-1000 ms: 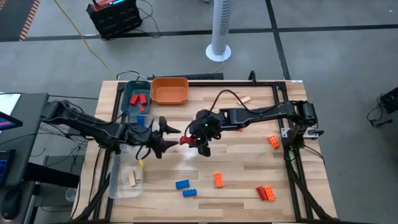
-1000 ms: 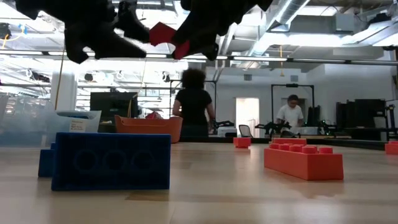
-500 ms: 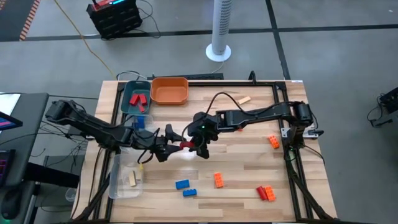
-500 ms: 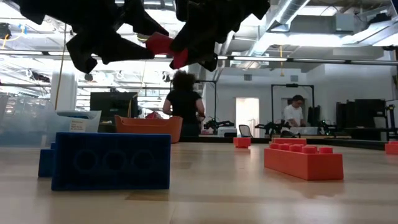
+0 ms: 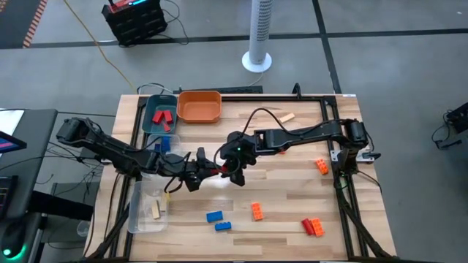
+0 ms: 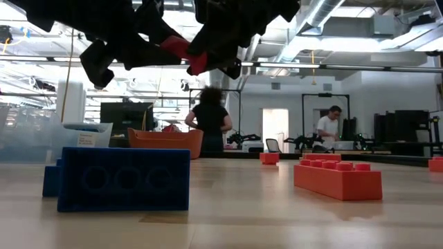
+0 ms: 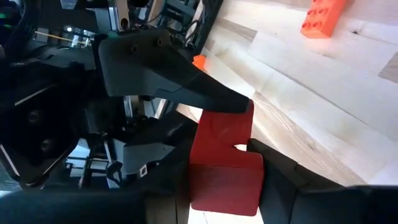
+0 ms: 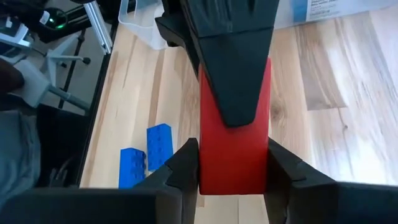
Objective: Sort blocks
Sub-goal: Put the wooden red block into the blue bin
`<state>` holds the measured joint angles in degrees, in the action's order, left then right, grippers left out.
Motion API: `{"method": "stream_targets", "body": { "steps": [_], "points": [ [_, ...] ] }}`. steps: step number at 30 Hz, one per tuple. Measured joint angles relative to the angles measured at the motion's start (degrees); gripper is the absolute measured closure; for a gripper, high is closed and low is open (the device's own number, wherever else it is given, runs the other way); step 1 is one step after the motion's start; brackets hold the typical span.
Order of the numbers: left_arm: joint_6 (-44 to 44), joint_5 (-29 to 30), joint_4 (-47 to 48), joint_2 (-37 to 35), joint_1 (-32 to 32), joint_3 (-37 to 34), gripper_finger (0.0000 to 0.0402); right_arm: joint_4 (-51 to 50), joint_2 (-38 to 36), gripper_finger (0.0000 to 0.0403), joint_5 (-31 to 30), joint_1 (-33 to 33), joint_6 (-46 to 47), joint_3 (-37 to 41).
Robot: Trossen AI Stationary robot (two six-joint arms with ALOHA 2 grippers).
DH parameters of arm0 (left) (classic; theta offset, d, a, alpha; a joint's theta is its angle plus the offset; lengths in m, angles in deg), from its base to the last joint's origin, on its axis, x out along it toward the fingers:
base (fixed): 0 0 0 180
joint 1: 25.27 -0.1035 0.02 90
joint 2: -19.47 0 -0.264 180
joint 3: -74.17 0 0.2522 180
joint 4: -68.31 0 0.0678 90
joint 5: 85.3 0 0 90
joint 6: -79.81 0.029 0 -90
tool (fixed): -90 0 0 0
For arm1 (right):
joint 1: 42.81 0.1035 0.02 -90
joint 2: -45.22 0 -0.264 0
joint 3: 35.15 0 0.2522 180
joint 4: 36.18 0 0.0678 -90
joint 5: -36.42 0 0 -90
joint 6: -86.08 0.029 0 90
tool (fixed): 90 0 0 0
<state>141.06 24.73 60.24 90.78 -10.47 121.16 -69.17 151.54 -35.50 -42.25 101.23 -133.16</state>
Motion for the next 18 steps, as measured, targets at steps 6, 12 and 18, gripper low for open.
{"method": "stream_targets", "body": {
  "steps": [6,12,18],
  "points": [
    [-1.2,0.1,0.2,0.1,0.0,0.0,0.0279,1.6,0.0,0.0226,0.0,-0.7,0.1,0.0],
    [-4.6,1.8,0.2,-0.1,0.0,0.0,0.0279,-3.7,-2.5,0.0174,0.0,-1.5,0.0,0.0],
    [-7.5,14.3,2.3,-1.2,-0.9,0.0,0.0279,-13.1,-7.8,0.0161,-7.0,-1.7,-0.2,0.0]
  ]
}}
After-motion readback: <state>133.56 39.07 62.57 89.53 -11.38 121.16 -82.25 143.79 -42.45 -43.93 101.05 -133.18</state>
